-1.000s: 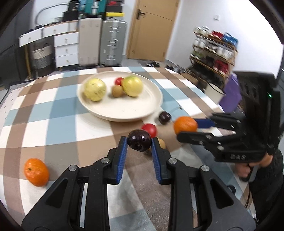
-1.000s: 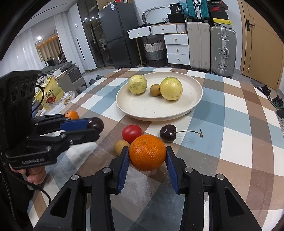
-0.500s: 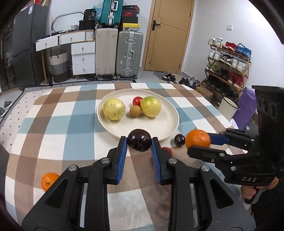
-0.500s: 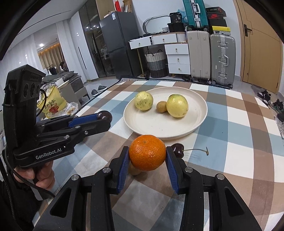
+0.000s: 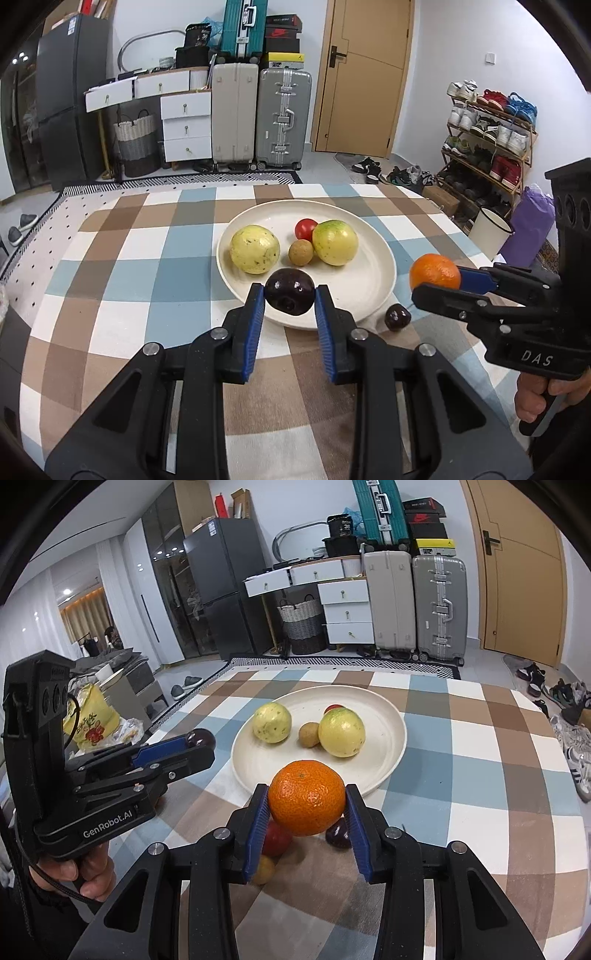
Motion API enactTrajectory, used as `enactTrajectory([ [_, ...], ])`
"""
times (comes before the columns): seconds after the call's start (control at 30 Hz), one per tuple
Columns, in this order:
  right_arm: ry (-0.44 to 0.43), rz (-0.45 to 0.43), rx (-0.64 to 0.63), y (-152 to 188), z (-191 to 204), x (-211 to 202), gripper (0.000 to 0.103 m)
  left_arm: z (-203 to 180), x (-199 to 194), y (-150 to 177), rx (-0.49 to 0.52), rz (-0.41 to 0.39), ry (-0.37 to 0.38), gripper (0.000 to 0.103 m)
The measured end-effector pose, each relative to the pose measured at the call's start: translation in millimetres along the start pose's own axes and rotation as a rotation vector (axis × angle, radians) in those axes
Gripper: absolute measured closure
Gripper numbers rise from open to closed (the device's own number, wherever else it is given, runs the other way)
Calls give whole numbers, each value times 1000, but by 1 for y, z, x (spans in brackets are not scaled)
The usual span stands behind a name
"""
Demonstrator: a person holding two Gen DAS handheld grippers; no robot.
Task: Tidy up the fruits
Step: 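Carry the orange with the right tool while the left tool carries the plum onto the plate, open both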
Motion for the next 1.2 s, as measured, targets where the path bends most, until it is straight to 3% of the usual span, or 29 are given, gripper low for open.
enactTrajectory([
  [0.47, 55, 32, 53, 0, -18, 43, 62, 11, 46, -2, -13, 9, -10, 78],
  [0.93, 73, 57, 67, 2, -22, 67, 61, 4, 60, 4, 24, 10, -2, 78],
  [1.2, 115, 18, 35, -5, -30, 48, 51, 2, 64, 7, 27, 23, 7, 78],
])
Point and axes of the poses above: each gripper's, at about its wrist camera, not at the fingertips, and x roughly the way its jaws point, z to its left, y to its underside, the point moved 9 cm from there along x, roughly the way its jaws point, and after that the axes turned 8 degrees about -z, right-handed, at the moved point
